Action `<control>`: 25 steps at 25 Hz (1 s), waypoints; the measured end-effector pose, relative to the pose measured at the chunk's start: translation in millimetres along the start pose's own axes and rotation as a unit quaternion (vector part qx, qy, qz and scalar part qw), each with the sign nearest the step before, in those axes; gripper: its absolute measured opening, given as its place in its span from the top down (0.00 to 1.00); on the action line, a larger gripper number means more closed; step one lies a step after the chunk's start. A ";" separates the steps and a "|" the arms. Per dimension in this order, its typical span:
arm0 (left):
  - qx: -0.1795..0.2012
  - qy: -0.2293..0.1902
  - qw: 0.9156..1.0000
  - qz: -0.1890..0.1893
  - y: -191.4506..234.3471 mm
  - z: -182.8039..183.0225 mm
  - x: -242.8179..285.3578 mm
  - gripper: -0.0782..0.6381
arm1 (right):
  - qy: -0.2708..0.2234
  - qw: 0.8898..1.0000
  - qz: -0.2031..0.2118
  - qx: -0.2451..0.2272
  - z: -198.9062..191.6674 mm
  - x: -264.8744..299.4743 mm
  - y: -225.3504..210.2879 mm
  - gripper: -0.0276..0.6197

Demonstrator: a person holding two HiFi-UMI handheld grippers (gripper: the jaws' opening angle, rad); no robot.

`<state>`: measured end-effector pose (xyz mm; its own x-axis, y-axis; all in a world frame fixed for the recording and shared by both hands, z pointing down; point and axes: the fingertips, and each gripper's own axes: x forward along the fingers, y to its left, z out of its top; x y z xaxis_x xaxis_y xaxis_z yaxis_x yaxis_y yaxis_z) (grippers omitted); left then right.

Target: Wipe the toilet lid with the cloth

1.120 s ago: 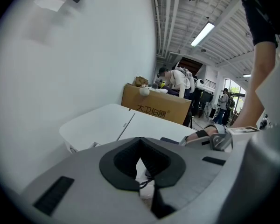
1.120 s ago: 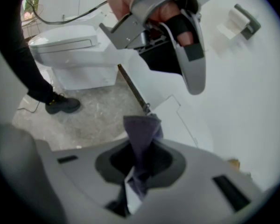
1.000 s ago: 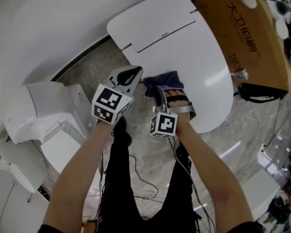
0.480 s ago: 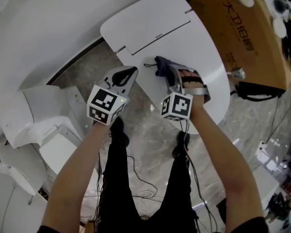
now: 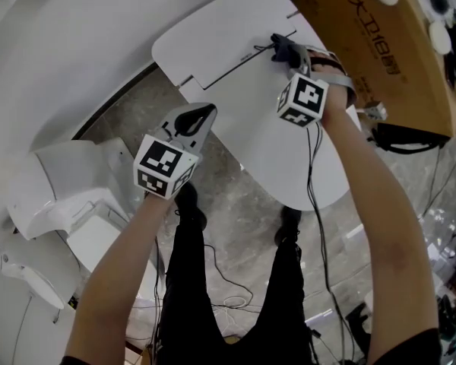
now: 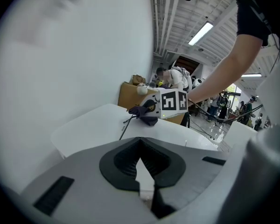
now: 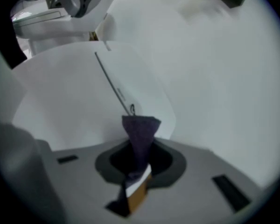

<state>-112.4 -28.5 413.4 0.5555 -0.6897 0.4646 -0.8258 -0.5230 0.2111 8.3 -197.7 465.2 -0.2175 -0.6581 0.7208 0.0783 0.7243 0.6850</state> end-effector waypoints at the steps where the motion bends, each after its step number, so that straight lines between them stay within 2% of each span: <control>1: 0.000 0.000 1.000 0.000 0.4 0.8 -0.4 0.87 | 0.005 1.000 0.002 -0.007 -2.9 5.7 -3.2 0.86; 6: 0.000 -0.001 1.000 -0.003 -0.7 1.8 -1.8 0.87 | 0.021 0.999 0.024 -0.015 -9.3 19.6 -2.8 0.86; 18: 0.000 0.006 1.000 -0.014 -12.5 -5.9 -0.7 0.87 | 0.020 0.997 0.070 -0.014 -0.1 16.4 37.3 0.86; 25: 0.009 0.010 1.000 -0.016 -17.5 -10.5 -2.4 0.87 | 0.020 0.996 0.081 -0.010 2.0 8.0 55.5 0.86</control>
<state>-100.3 -12.4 417.6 0.5788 -0.6633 0.4744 -0.8061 -0.5531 0.2102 8.9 -162.3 508.8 -0.1610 -0.5408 0.8256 0.1279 0.8180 0.5608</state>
